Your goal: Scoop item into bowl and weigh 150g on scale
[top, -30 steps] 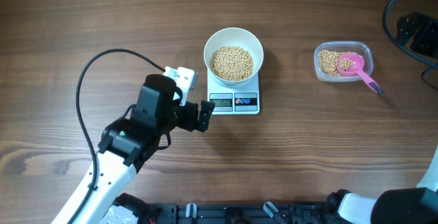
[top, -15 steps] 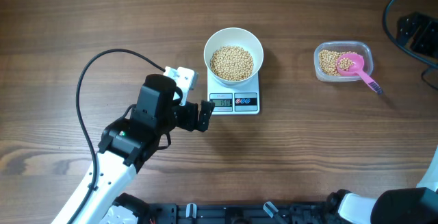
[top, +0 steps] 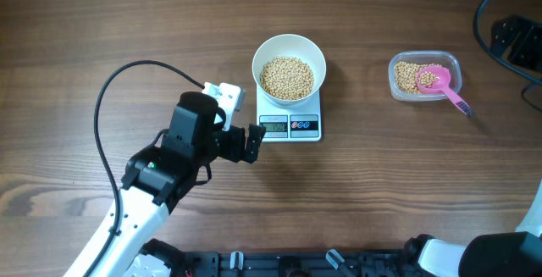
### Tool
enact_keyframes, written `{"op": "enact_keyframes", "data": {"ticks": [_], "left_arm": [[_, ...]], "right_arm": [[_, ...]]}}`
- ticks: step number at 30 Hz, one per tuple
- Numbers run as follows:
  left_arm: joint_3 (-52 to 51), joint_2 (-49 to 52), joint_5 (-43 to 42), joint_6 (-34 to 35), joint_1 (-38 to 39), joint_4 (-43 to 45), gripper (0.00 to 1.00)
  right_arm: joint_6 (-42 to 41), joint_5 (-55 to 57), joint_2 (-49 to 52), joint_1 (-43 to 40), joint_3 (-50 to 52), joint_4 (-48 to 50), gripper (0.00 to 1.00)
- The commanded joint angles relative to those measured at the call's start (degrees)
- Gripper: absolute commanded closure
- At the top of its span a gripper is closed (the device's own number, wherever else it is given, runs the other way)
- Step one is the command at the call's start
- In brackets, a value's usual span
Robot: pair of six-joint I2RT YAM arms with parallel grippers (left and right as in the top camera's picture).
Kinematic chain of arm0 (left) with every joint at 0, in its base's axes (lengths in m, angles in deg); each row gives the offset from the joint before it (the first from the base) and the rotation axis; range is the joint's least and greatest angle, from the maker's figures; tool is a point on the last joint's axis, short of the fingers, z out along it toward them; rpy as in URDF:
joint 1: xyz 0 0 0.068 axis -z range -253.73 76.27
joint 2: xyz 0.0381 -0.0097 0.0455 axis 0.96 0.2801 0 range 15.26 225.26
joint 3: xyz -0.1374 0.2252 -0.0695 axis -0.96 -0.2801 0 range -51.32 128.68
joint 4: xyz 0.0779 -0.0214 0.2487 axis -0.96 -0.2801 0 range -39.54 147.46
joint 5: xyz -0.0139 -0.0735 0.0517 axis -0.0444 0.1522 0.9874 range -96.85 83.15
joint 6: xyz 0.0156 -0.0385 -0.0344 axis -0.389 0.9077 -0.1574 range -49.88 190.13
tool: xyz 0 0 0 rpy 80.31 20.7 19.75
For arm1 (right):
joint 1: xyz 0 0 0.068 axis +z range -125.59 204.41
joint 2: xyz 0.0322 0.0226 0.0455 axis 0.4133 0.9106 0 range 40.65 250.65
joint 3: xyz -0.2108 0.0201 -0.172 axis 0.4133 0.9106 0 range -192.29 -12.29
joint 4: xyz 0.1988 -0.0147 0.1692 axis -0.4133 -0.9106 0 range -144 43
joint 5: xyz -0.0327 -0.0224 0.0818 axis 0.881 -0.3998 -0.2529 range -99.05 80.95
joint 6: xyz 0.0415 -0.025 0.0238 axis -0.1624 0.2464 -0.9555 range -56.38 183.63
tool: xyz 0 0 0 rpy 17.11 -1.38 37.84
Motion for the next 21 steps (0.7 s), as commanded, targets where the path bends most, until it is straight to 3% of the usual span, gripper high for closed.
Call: {"op": "enact_keyframes", "data": {"ticks": [1, 11, 18, 21], "left_arm": [[-0.22, -0.72, -0.24, -0.74, 0.04, 0.15, 0.00], [-0.22, -0.72, -0.24, -0.74, 0.04, 0.15, 0.00], [-0.22, -0.72, -0.24, -0.72, 0.04, 0.15, 0.00], [-0.22, -0.72, -0.24, -0.74, 0.04, 0.15, 0.00]], "right_arm": [[-0.68, 0.09, -0.48, 0.13, -0.46, -2.29, 0.00], [0.37, 5.27, -6.67, 2.32, 0.90, -3.48, 0.00], [18.36, 5.31, -15.08, 14.67, 5.86, 4.07, 0.00], [18.45, 5.86, -20.44, 18.60, 11.21, 9.88, 0.00]]}}
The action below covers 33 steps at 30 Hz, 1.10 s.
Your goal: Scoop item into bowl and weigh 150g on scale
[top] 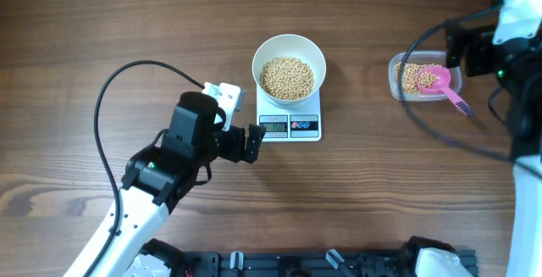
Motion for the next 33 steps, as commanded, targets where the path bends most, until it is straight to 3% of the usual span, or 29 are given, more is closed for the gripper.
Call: {"op": "enact_keyframes", "data": {"ticks": [1, 14, 18, 29, 33], "left_arm": [[-0.22, -0.72, -0.24, -0.72, 0.04, 0.17, 0.00], [-0.22, -0.72, -0.24, -0.72, 0.04, 0.17, 0.00], [-0.22, -0.72, -0.24, -0.72, 0.04, 0.17, 0.00], [-0.22, -0.72, -0.24, -0.72, 0.04, 0.17, 0.00], [-0.22, -0.72, -0.24, -0.72, 0.04, 0.17, 0.00]], "right_arm": [[1.09, 1.18, -7.17, 3.02, 7.72, 4.87, 0.00], [-18.05, 1.18, -33.90, 6.10, 46.95, 30.64, 0.00], [-19.58, 1.01, -43.65, 7.39, 57.61, 35.17, 0.00], [-19.78, 1.79, -61.02, 12.13, 72.52, 37.94, 0.00], [-21.07, 8.24, -63.80, 14.16, 74.34, 38.73, 0.00]]}}
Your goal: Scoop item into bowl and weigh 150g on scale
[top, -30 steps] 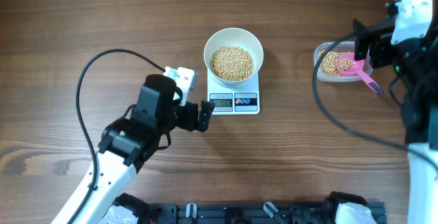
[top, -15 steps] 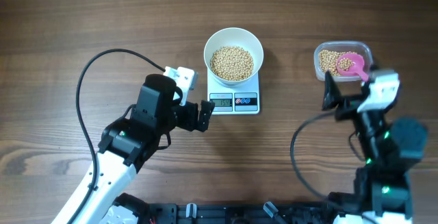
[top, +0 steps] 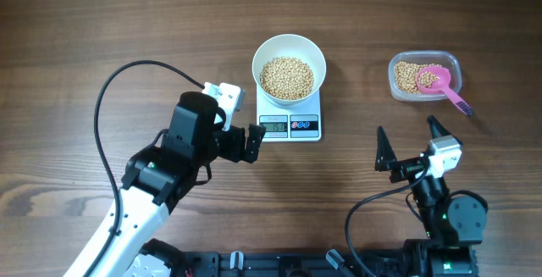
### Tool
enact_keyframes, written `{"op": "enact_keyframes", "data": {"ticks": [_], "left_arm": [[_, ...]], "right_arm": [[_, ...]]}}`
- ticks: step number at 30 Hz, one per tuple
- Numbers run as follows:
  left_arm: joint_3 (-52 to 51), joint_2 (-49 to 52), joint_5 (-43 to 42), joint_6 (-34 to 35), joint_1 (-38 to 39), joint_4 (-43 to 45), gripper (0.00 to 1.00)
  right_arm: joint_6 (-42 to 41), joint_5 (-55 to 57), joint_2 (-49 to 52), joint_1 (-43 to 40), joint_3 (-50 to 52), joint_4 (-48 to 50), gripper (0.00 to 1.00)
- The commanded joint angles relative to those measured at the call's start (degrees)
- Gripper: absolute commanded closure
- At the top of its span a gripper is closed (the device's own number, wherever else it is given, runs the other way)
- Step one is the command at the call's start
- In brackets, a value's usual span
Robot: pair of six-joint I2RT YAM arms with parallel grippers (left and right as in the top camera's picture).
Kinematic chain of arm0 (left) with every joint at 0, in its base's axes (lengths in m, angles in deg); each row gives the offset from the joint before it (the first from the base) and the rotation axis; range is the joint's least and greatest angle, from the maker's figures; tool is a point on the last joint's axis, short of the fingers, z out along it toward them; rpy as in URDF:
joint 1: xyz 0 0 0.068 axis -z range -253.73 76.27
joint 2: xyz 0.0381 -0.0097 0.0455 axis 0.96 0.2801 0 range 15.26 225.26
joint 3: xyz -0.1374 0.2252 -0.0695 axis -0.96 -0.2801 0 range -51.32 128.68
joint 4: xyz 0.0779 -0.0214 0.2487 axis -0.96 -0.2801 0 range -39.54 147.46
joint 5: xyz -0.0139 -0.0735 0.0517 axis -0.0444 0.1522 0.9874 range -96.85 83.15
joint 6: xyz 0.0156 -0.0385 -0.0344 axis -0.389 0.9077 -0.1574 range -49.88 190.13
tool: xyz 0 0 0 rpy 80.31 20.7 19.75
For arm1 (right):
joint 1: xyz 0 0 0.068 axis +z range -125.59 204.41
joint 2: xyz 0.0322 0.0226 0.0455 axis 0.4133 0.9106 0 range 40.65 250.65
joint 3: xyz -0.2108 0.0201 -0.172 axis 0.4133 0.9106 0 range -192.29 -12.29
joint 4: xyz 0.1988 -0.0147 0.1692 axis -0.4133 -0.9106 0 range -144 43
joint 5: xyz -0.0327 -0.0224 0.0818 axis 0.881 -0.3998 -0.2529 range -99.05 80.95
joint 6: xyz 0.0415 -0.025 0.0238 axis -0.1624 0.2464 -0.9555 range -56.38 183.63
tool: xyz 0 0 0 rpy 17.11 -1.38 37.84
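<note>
A white bowl (top: 289,50) full of tan beans stands on the white digital scale (top: 290,125) at the table's middle. At the right, a clear container (top: 400,75) holds more beans, with a pink scoop (top: 440,84) lying in it and its handle over the rim. My left gripper (top: 253,144) hovers at the scale's front left corner; its dark fingers overlap from above. My right gripper (top: 408,146) is low at the front right, well short of the container, fingers spread wide with nothing between them.
A black cable (top: 127,82) loops across the left half of the table behind the left arm. More dark cable and a black device (top: 512,40) lie at the far right corner. Mounting hardware lines the front edge.
My right arm was at the far right edge beside the container; now it is at the front right with its fingers spread. Scoop, container, bowl, scale and left arm have not moved.
At first only the base of the right arm showed in the front right corner. Then the arm reached up along the right edge next to the container. Now it is back at the front right, open and holding nothing. The left arm stayed by the scale throughout.
</note>
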Motion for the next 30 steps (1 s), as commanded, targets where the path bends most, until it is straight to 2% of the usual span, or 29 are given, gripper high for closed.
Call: {"op": "enact_keyframes", "data": {"ticks": [1, 9, 13, 25, 30], "left_arm": [[-0.22, -0.72, -0.24, -0.74, 0.04, 0.15, 0.00], [-0.22, -0.70, -0.26, -0.74, 0.07, 0.13, 0.00], [-0.22, -0.66, -0.26, -0.74, 0.07, 0.13, 0.00], [-0.22, -0.61, -0.26, -0.74, 0.07, 0.13, 0.00], [-0.22, -0.61, -0.26, -0.74, 0.07, 0.13, 0.00]], "right_arm": [[-1.68, 7.04, -2.64, 1.90, 1.55, 0.92, 0.00], [-1.22, 8.37, -6.71, 2.67, 5.07, 0.96, 0.00], [-1.49, 9.11, -6.71, 2.67, 5.07, -2.60, 0.00], [-1.22, 9.22, -6.69, 2.60, 5.07, -2.58, 0.00], [3.17, 9.11, -6.69, 2.60, 5.07, -2.58, 0.00]]}}
